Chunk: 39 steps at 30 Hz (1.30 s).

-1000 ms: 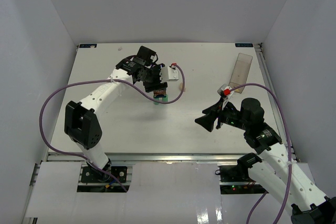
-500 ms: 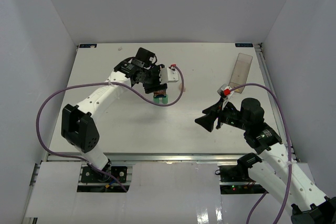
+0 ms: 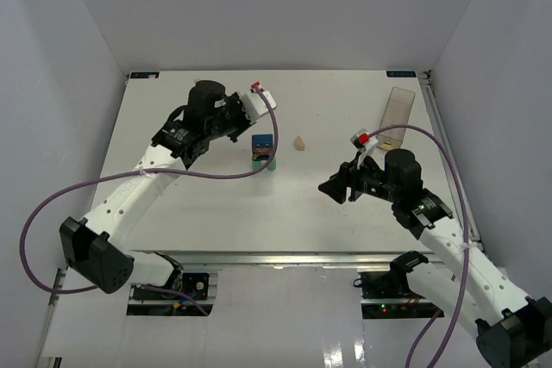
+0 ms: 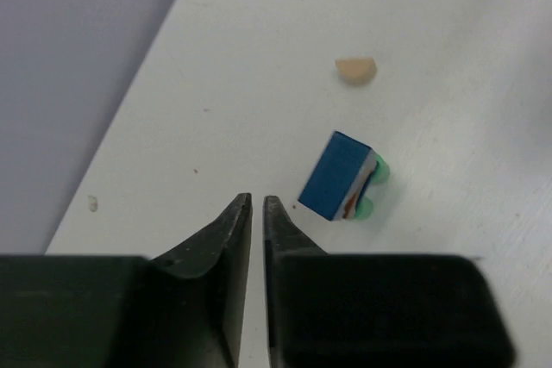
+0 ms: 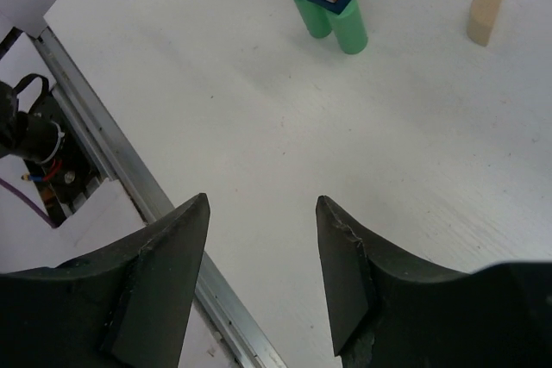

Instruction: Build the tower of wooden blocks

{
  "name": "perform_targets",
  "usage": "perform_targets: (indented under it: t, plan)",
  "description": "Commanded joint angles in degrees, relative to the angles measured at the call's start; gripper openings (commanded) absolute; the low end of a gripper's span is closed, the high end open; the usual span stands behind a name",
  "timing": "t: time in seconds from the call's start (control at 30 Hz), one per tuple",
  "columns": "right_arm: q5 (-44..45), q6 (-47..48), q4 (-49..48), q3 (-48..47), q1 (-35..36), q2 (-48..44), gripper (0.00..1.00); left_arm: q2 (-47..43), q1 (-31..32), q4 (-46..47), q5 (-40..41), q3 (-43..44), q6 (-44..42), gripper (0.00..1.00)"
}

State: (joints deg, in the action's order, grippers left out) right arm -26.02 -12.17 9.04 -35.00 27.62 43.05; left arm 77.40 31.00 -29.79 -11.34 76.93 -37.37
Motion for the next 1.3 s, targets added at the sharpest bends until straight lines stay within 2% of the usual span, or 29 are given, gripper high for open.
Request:
perform_targets:
  t: [0.0, 0.07, 0.2, 0.3, 0.43, 0.63, 0.8, 0.93, 1.27]
  plan:
    - [7.03, -2.27, -8.11, -6.79, 1.09, 8.16, 0.61, -4.84, -0.71, 12.81, 2.44, -1.63, 24.51, 0.09]
    - [8.25, -1.21, -12.58, -7.64, 1.33, 11.9, 0.61, -6.12, -0.77, 14.8, 2.44, -3.78, 30.26, 0.0]
    - [9.86, 3.14, -22.55, -8.44, 2.05, 18.57, 0.65, -10.43, -0.74, 27.75, 4.55, -17.38, 48.75, 0.0]
    - [8.87, 6.2, -26.93, -8.98, 2.24, 22.26, 0.67, -15.41, -0.7, 40.67, 7.41, -32.34, 55.75, 0.0]
    - [8.42, 9.6, -32.71, -8.94, 4.32, 26.57, 0.68, -21.92, -0.59, 49.21, 21.61, -43.84, 59.31, 0.0]
    - [21.02, 22.94, -32.98, -14.06, 12.71, 33.05, 0.73, -30.35, 0.88, 50.62, 39.91, -54.03, 69.0, 0.0]
    - [25.65, 27.56, -29.73, -19.65, 15.59, 37.73, 0.75, -30.73, 1.62, 52.27, 44.88, -58.02, 70.65, 0.0]
    - [25.67, 29.94, -29.56, -21.15, 16.21, 39.69, 0.76, -31.67, 1.91, 53.52, 41.59, -58.4, 70.19, 0.0]
    - [26.92, 31.99, -24.72, -26.81, 18.35, 45.49, 0.77, -34.16, 2.04, 52.26, 43.25, -59.54, 71.19, 0.0]
